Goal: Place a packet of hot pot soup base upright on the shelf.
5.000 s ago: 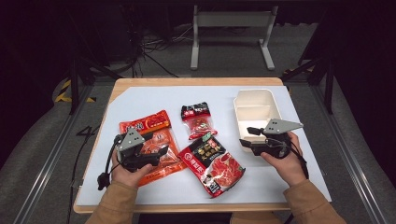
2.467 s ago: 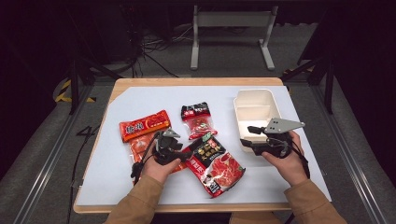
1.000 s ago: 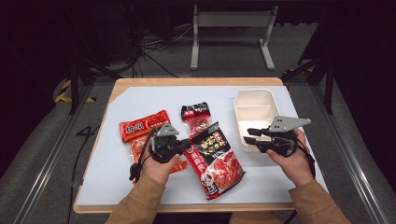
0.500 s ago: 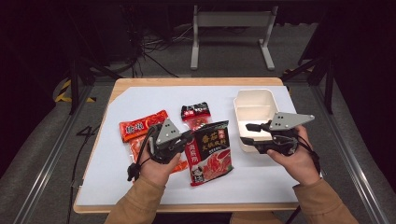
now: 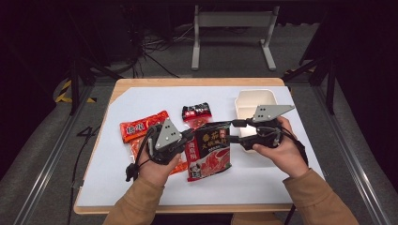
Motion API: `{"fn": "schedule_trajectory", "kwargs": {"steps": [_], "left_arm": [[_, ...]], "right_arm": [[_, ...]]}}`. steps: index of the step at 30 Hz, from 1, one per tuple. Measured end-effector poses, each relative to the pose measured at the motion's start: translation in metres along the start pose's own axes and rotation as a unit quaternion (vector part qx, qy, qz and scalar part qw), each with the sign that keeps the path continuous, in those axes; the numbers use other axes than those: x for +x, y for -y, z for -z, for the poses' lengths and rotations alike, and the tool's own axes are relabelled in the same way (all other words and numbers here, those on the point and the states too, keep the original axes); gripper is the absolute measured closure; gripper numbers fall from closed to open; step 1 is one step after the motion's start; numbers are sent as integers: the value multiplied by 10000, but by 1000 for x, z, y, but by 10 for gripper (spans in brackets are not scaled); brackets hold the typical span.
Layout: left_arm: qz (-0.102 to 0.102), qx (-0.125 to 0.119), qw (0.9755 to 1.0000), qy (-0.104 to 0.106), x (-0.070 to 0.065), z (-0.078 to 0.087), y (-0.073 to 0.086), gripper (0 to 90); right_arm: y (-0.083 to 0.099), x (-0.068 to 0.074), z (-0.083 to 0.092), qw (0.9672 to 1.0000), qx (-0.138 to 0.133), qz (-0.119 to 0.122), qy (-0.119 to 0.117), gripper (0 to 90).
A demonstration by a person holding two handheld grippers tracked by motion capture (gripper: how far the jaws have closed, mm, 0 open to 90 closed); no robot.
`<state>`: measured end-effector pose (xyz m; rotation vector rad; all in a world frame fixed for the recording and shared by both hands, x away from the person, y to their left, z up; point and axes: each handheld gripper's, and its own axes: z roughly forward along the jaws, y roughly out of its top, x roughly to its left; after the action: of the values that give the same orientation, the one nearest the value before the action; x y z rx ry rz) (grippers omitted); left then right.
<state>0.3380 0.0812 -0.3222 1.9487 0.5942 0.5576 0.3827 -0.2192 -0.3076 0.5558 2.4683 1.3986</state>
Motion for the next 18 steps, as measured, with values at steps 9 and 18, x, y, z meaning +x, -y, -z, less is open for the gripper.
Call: {"fn": "schedule_trajectory", "kwargs": {"steps": [9, 18], "left_arm": [[-33, -68, 9999, 97, -1, 0, -2, 876], [64, -100, 9997, 219, 0, 1, -2, 873]], "right_arm": [[-7, 0, -15, 9995, 166, 1, -252, 444], [-9, -1, -18, 9989, 314, 48, -338, 638]]}}
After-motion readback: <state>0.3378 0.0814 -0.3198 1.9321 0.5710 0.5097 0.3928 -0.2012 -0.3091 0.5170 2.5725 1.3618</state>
